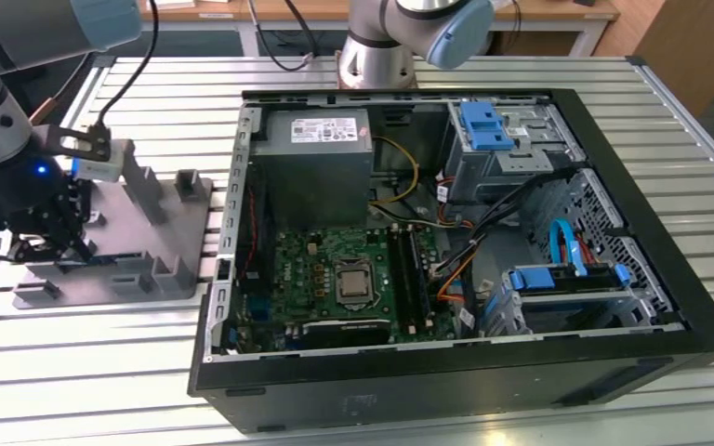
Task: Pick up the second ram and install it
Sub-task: 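Pick up the second ram and move it above second insertion slot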
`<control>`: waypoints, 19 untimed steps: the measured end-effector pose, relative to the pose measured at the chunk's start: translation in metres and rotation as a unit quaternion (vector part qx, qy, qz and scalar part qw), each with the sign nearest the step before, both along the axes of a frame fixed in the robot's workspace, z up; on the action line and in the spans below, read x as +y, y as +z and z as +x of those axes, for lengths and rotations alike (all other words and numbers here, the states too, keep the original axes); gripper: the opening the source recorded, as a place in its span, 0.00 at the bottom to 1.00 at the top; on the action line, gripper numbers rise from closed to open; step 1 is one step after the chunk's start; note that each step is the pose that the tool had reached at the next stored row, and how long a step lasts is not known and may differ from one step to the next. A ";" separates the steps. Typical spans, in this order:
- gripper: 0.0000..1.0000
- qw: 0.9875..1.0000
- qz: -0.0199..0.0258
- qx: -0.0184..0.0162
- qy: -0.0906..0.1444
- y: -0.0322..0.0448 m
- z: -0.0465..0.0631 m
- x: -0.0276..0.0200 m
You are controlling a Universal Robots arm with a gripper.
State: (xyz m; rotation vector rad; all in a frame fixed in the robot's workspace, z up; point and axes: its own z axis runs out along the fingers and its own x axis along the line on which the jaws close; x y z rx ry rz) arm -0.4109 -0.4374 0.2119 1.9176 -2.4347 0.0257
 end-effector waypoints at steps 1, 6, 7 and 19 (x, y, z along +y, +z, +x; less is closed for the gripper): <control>0.11 1.000 0.000 0.000 0.004 0.0000 0.000 0.0000; 0.11 1.000 0.000 0.000 0.022 0.0000 0.000 0.0000; 0.11 1.000 0.000 0.000 0.025 0.0000 0.000 0.0000; 0.11 0.998 0.000 0.000 0.059 0.0000 0.000 0.0000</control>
